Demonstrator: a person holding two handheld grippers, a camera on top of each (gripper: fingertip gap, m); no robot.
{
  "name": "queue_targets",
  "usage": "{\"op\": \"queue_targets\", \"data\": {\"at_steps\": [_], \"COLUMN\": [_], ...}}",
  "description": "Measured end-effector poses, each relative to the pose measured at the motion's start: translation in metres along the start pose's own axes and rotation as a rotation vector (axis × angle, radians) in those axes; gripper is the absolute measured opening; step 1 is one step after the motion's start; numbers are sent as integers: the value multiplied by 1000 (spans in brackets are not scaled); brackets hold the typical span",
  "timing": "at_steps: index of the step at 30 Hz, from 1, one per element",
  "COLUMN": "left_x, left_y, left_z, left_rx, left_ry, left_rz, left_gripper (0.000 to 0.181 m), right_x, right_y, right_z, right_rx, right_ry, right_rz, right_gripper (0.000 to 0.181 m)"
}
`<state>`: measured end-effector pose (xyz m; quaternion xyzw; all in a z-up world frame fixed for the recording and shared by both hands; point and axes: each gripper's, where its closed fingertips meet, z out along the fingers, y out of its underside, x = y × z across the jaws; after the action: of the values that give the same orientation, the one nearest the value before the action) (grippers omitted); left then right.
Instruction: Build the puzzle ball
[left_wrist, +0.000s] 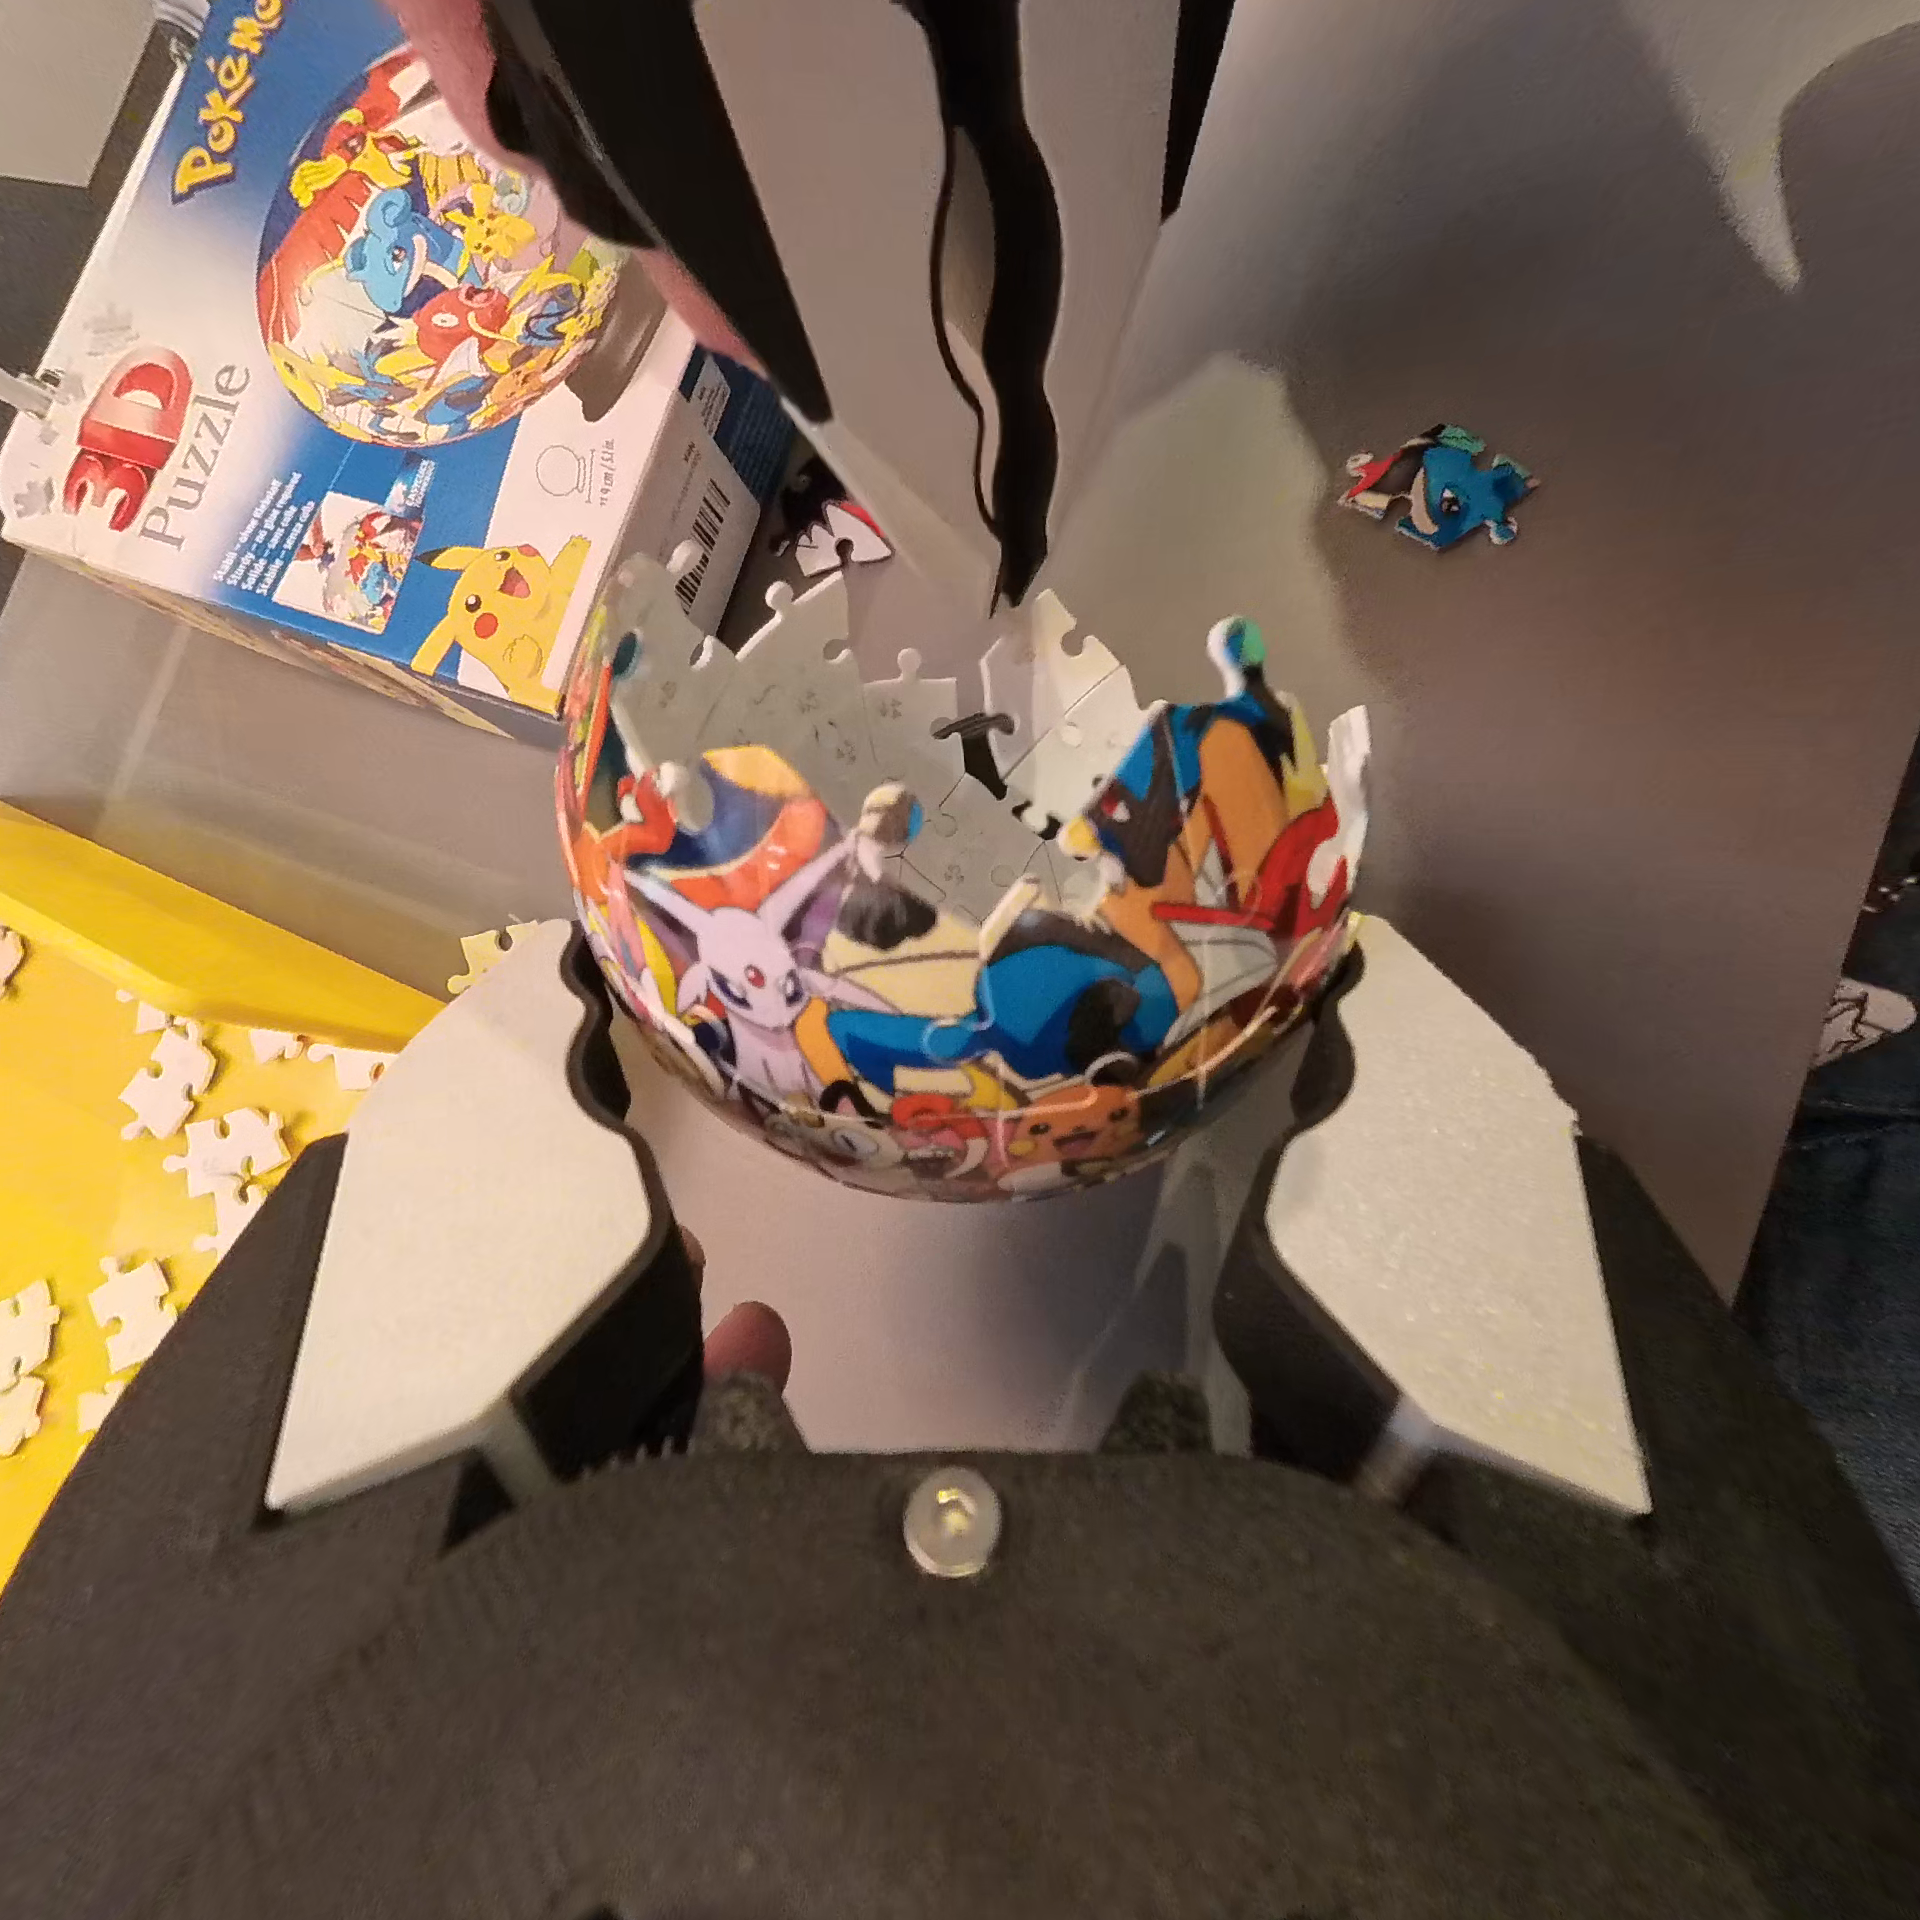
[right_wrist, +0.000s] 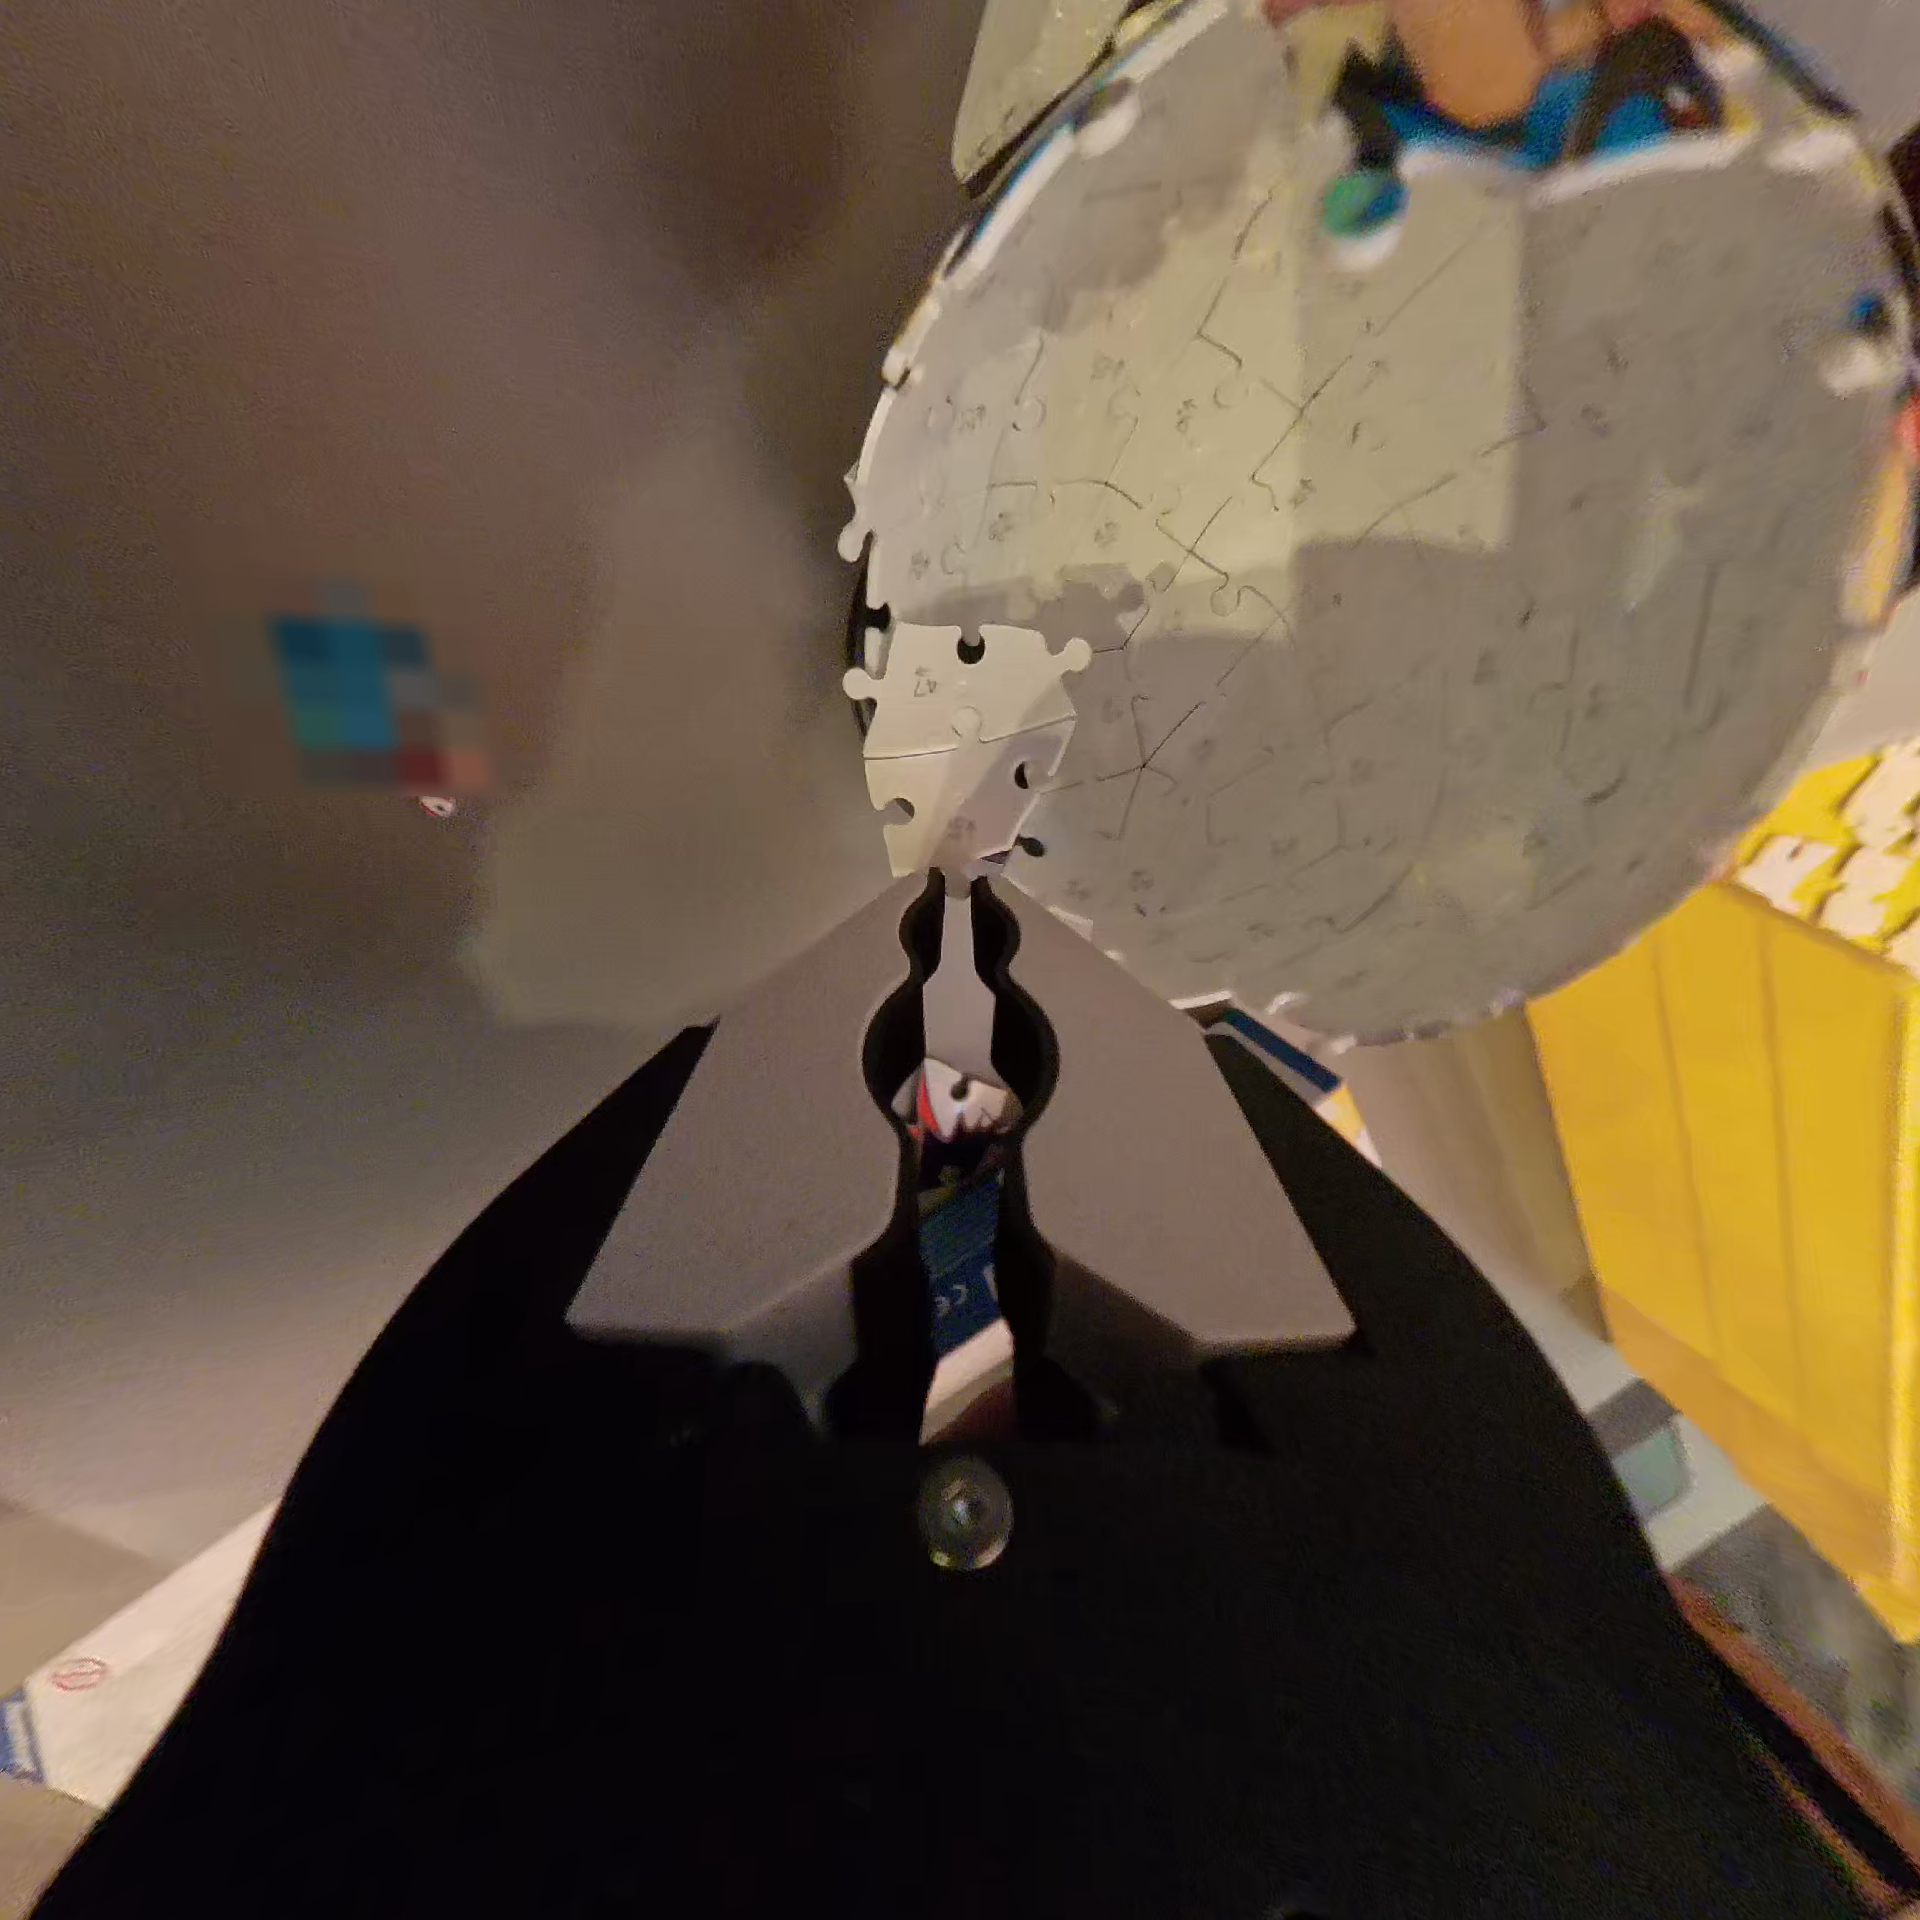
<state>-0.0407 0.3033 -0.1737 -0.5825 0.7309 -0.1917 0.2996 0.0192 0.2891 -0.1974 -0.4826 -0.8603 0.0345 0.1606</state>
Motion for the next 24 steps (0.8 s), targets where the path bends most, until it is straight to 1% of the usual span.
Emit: {"op": "queue_targets", "data": {"at_steps": [12,18,24], "left_x": [0,0,0], "left_y": [0,0,0], "left_z": [0,0,0], "left_rx": [0,-1,0], "left_ry": [-1,-1,-1], "left_rz": [-1,0,0], "left_gripper": [126,126,126], "right_x": [6,6,8], "right_y": [4,4,6], "right_z": [1,4,8], "right_rx": [-131,-169,-198], "right_ry": [23,17,45], "right_rz": [-211,-260,-274], "right_gripper": [3,3,3]}}
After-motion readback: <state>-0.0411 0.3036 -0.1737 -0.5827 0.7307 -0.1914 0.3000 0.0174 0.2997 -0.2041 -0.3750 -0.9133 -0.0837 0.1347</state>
